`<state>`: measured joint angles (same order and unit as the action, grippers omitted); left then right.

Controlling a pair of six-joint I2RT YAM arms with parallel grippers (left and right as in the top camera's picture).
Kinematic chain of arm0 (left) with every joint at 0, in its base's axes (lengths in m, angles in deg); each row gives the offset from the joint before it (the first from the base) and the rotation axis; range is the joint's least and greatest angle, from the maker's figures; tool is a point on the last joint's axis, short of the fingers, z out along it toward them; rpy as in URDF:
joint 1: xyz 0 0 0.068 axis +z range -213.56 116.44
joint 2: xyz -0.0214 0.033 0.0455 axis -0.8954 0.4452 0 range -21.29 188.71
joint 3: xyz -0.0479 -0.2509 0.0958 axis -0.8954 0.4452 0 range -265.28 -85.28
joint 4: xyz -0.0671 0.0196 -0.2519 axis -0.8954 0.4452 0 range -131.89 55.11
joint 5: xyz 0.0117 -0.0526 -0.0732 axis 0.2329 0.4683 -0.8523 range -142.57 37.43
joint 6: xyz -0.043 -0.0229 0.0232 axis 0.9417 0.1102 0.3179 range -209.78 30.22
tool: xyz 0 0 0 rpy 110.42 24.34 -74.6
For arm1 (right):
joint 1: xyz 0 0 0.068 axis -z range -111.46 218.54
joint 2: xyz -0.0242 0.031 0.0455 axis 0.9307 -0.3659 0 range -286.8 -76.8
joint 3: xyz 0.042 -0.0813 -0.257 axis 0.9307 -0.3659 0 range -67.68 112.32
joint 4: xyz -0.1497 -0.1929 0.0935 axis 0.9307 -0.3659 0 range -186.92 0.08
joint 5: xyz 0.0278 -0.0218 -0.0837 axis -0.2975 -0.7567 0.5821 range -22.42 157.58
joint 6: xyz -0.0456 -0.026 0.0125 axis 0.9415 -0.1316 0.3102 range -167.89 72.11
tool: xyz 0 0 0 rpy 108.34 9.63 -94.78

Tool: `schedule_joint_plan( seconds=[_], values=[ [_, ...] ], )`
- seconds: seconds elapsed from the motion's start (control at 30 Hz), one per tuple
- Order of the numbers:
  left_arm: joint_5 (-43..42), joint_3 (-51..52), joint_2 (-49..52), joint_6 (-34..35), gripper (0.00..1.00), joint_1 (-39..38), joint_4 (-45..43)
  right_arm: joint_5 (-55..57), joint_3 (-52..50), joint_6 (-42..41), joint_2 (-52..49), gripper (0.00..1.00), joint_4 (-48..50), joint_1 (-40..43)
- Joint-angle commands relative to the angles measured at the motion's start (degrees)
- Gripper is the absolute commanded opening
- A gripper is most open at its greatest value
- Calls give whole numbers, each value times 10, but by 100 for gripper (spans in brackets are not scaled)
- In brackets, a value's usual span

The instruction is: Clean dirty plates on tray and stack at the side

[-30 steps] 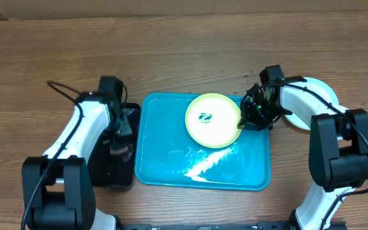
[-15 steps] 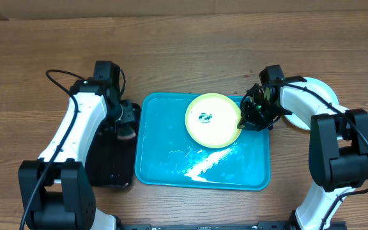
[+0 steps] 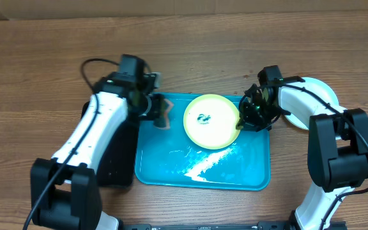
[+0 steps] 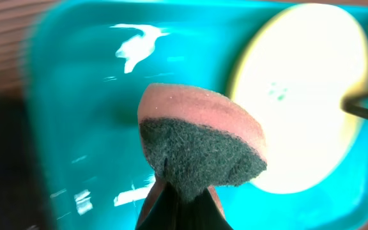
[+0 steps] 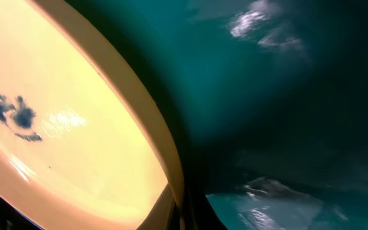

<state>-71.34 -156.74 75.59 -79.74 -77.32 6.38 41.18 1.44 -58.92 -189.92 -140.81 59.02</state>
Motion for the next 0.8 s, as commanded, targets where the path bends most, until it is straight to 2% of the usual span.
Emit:
schedule_joint_plan(
  seconds=[0.0,0.17,0.33,0.53,0.77],
  values=[
    [-38,-15,2,-15,4,-40,-19,-15,-8,-15,-29,4,7,-30],
    [-38,-14,2,14,4,-77,-54,-21,-8,-37,-29,4,26,-73],
    [-4,-14,15,32,4,-79,-53,72,-8,-136,-29,4,47,-110],
    [5,-14,68,33,4,-79,-48,134,-8,-156,-28,4,56,-126],
    [5,-14,141,28,4,-80,-44,135,-8,-156,-28,4,56,-126]
  ],
)
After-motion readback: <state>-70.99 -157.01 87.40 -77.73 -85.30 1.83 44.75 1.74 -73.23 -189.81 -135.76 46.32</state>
